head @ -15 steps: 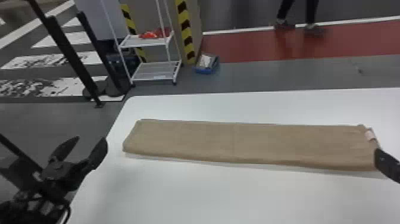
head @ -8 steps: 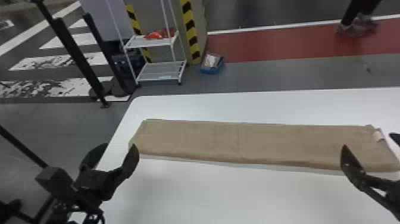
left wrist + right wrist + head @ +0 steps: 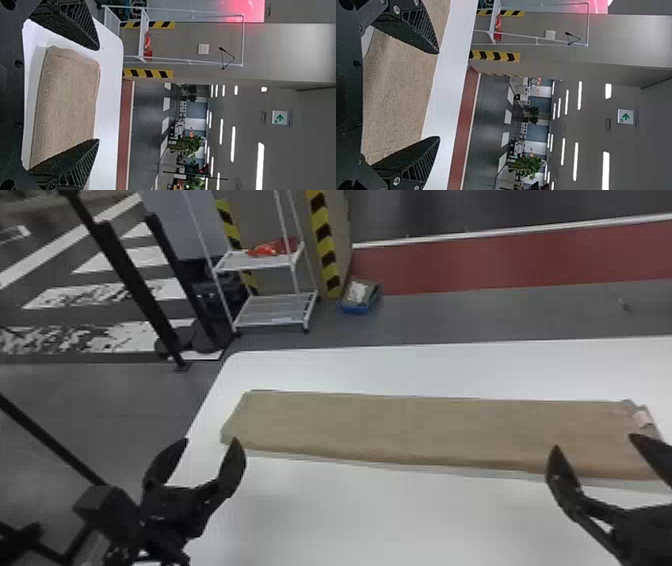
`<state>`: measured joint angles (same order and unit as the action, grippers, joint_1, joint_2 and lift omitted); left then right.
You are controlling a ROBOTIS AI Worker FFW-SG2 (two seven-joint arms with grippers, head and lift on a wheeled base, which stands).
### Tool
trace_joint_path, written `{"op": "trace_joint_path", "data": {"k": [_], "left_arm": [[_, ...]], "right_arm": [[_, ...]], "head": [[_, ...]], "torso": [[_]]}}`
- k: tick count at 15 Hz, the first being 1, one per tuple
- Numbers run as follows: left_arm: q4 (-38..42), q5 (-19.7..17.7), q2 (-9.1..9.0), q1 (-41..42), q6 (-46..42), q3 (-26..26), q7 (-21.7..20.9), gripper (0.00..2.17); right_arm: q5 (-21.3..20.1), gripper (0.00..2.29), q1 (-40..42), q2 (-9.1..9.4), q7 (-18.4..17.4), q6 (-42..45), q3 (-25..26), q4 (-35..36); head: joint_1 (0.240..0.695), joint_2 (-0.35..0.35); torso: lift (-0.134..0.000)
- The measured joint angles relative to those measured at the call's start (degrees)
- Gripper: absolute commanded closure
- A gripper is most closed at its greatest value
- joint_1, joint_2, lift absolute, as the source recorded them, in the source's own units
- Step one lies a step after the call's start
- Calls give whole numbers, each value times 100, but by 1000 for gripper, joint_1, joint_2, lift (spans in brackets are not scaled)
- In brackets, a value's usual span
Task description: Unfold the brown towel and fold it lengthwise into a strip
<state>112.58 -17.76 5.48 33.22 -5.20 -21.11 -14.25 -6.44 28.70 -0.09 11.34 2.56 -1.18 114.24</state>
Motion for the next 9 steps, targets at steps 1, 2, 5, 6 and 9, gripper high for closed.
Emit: {"op": "trace_joint_path", "data": {"k": [1, 2, 5, 6, 9], "left_arm": [[0, 1, -2, 17, -8, -12, -28, 56], [0, 2, -3, 34, -22, -21, -70, 56], [11, 6, -4, 59, -45, -18, -90, 56], [39, 7, -4, 74, -45, 13, 47, 56], [125, 66, 0, 119, -30, 158, 258, 56]], "right_arm": [[16, 127, -2, 0, 0, -33, -13, -4], [25, 127, -7, 0, 0, -75, -28, -5], [51, 127, -7, 0, 17, -130, -55, -7], [60, 127, -6, 0, 20, -140, -57, -7], [66, 127, 14, 0, 22, -134, -58, 0]], "head": [[695, 290], [695, 291], [695, 293], [695, 296], [695, 291]], "torso": [[-125], [-125], [-125], [-125], [-125]]}}
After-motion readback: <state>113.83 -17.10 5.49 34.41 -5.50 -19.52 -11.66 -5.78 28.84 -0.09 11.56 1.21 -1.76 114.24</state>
